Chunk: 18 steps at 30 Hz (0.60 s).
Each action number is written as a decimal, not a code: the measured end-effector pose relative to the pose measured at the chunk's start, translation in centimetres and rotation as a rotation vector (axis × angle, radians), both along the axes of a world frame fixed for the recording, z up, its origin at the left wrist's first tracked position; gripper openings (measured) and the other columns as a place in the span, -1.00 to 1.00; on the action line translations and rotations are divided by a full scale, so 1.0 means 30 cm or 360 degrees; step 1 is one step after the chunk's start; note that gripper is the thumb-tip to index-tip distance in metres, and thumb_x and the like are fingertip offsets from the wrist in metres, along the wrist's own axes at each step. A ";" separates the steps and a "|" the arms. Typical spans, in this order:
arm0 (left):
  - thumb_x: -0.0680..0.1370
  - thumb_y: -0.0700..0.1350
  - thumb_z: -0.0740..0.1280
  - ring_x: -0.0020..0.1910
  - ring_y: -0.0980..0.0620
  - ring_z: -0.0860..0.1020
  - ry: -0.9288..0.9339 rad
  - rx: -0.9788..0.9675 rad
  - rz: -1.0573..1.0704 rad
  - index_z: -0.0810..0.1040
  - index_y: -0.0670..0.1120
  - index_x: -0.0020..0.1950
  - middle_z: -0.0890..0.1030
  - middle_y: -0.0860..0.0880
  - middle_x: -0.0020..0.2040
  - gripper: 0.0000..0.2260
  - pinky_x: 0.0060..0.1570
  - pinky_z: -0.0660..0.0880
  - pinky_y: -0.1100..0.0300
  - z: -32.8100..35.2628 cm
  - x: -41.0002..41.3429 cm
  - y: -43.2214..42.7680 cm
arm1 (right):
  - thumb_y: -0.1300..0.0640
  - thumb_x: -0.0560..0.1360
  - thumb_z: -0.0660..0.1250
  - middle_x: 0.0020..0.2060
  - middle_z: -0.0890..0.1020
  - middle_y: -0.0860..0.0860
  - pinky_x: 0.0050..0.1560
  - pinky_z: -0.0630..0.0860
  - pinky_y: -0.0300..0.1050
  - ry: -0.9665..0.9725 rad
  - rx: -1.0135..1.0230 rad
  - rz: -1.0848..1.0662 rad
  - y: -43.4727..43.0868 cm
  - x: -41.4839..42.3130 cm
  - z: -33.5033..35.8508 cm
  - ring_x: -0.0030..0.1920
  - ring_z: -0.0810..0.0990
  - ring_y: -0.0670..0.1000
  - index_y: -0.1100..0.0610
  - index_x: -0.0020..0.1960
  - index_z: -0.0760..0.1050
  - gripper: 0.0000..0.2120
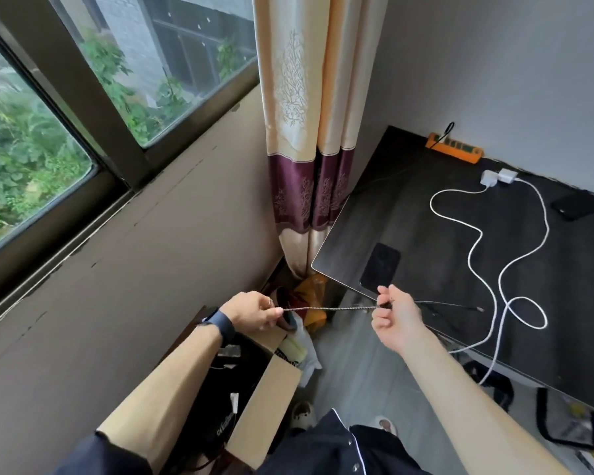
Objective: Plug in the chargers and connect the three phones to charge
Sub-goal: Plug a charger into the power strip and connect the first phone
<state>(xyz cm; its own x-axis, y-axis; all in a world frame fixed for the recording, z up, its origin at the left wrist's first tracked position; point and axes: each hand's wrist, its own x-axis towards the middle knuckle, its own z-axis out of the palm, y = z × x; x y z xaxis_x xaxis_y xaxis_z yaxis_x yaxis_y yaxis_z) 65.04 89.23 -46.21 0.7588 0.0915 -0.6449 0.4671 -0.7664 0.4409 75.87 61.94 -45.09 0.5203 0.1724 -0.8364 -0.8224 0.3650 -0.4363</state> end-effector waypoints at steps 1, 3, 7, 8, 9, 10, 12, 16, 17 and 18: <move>0.60 0.12 0.29 0.00 0.01 0.64 0.0060 0.0104 -0.0088 0.66 0.00 -0.04 0.71 0.02 -0.07 -0.75 0.09 0.50 0.18 0.006 0.000 -0.011 | 0.02 0.68 0.17 -0.39 0.53 -0.05 -0.67 0.14 -0.33 -0.0071 -0.0047 0.0058 0.018 -0.018 -0.013 -0.66 0.24 -0.13 0.08 -0.13 0.43 -0.76; 0.56 0.08 0.35 0.20 -0.02 0.58 0.0074 0.0033 -0.0109 0.61 0.00 0.22 0.65 0.00 0.19 -0.71 0.21 0.48 0.16 0.026 0.013 -0.060 | 0.04 0.67 0.20 -0.31 0.62 0.03 -0.64 0.23 -0.29 -0.0168 -0.0011 0.0186 0.053 -0.050 -0.029 -0.61 0.30 -0.11 0.10 -0.14 0.45 -0.76; 0.57 0.13 0.34 0.23 0.07 0.54 -0.0076 -0.0664 0.0212 0.54 0.04 0.34 0.59 0.06 0.28 -0.63 0.24 0.48 0.15 0.077 0.074 -0.227 | 0.05 0.65 0.27 -0.26 0.64 0.10 -0.61 0.30 -0.29 -0.0169 0.0083 0.0324 0.110 -0.072 -0.011 -0.55 0.36 -0.10 0.16 -0.13 0.46 -0.76; 0.58 0.15 0.31 0.20 0.06 0.55 -0.0135 -0.0649 0.0173 0.56 0.04 0.30 0.61 0.06 0.24 -0.65 0.21 0.48 0.15 0.083 0.090 -0.268 | 0.06 0.64 0.28 -0.24 0.64 0.11 -0.62 0.28 -0.30 -0.0190 0.0052 0.0346 0.119 -0.068 -0.004 -0.55 0.36 -0.11 0.17 -0.12 0.46 -0.78; 0.58 0.16 0.29 0.15 0.05 0.57 -0.0200 -0.0596 0.0158 0.59 0.02 0.21 0.64 0.05 0.16 -0.69 0.18 0.49 0.13 0.087 0.106 -0.299 | 0.07 0.64 0.28 -0.23 0.64 0.11 -0.65 0.24 -0.31 -0.0217 -0.0003 0.0375 0.127 -0.062 0.003 -0.56 0.33 -0.12 0.17 -0.11 0.46 -0.80; 0.59 0.13 0.28 0.06 0.04 0.60 -0.0267 -0.0561 0.0177 0.62 -0.01 0.08 0.67 0.05 0.04 -0.74 0.13 0.51 0.10 0.088 0.116 -0.322 | 0.08 0.63 0.29 -0.23 0.63 0.09 -0.67 0.17 -0.32 -0.0241 -0.0067 0.0405 0.130 -0.052 0.010 -0.58 0.30 -0.13 0.16 -0.11 0.46 -0.81; 0.61 0.07 0.29 -0.18 0.11 0.60 -0.0385 -0.0589 0.0250 0.60 -0.01 -0.14 0.67 0.10 -0.21 -0.78 -0.02 0.55 0.10 0.089 0.136 -0.341 | 0.08 0.61 0.29 -0.27 0.58 0.02 -0.69 0.08 -0.32 -0.0256 -0.0157 0.0424 0.120 -0.018 0.027 -0.60 0.21 -0.15 0.14 -0.13 0.45 -0.82; 0.61 0.08 0.31 -0.29 0.13 0.57 -0.0385 -0.0524 0.0229 0.61 -0.05 -0.08 0.65 0.10 -0.26 -0.77 -0.38 0.46 0.37 0.096 0.150 -0.301 | 0.01 0.64 0.23 -0.26 0.59 -0.04 -0.72 0.07 -0.32 -0.0118 -0.0051 0.0272 0.076 0.050 0.054 -0.65 0.21 -0.15 0.10 -0.15 0.45 -0.76; 0.61 0.08 0.31 -0.25 0.10 0.59 -0.0354 -0.0497 0.0201 0.60 -0.03 -0.10 0.65 0.09 -0.25 -0.78 -0.38 0.47 0.37 0.095 0.148 -0.283 | -0.01 0.66 0.19 -0.25 0.60 -0.04 -0.72 0.09 -0.32 -0.0104 -0.0054 0.0238 0.068 0.062 0.054 -0.65 0.23 -0.15 0.11 -0.14 0.46 -0.73; 0.62 0.06 0.31 -0.21 0.08 0.61 -0.0303 -0.0464 0.0158 0.58 -0.01 -0.12 0.65 0.09 -0.24 -0.80 -0.32 0.52 0.33 0.093 0.143 -0.264 | 0.00 0.67 0.15 -0.23 0.60 -0.04 -0.71 0.09 -0.32 -0.0106 -0.0073 0.0197 0.061 0.073 0.053 -0.65 0.25 -0.15 0.11 -0.12 0.46 -0.73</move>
<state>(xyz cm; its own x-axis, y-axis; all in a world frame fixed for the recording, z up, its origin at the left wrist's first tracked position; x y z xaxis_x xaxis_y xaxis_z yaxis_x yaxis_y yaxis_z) 69.33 81.32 -43.41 0.8644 0.0036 -0.5028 0.4214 -0.5507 0.7205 78.07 63.77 -43.51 0.5522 0.2014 -0.8090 -0.8285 0.2410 -0.5055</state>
